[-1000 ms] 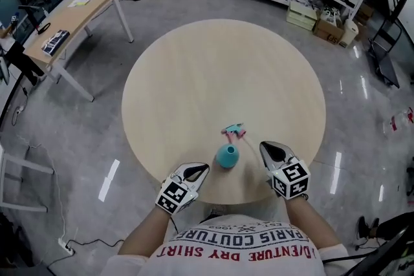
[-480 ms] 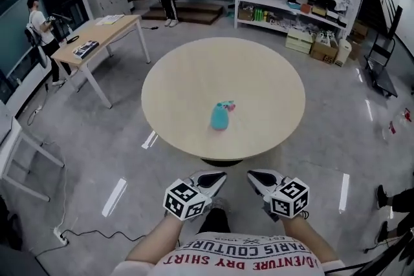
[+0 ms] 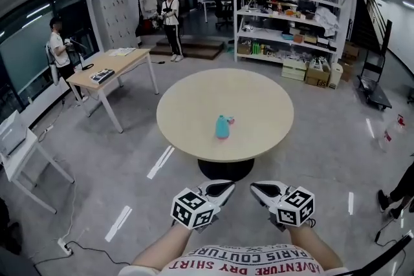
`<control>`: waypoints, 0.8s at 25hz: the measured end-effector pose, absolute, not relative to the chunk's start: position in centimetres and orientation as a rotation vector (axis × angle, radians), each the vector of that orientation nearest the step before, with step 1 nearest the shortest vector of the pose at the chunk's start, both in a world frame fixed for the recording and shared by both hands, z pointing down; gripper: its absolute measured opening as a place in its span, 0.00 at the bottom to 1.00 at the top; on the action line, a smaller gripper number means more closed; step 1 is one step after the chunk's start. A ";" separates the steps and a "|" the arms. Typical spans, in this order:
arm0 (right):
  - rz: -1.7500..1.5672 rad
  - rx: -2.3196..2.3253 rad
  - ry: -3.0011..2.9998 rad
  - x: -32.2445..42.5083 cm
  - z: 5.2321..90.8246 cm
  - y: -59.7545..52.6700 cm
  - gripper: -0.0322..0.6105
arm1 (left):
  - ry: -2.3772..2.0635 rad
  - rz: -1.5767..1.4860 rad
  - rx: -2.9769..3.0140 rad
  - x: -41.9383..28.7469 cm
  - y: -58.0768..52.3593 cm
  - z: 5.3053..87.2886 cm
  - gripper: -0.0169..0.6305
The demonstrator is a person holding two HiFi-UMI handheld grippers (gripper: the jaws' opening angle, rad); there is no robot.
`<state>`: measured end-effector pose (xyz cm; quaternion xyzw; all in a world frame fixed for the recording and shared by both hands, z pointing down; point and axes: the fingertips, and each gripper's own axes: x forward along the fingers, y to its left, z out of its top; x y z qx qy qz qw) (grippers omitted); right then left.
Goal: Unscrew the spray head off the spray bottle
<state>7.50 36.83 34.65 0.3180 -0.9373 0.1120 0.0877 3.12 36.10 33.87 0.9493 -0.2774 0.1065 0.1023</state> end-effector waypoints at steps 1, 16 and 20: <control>0.323 0.954 -2.772 7.2 34.8 37.7 0.05 | -0.808 0.311 2.804 3.0 36.8 33.9 0.03; 0.332 0.988 -2.767 0.1 36.2 47.8 0.05 | -0.739 0.497 2.850 -2.9 46.5 36.9 0.03; 0.340 0.998 -2.762 -0.4 36.4 49.1 0.05 | -0.739 0.487 2.867 -3.2 47.8 36.5 0.03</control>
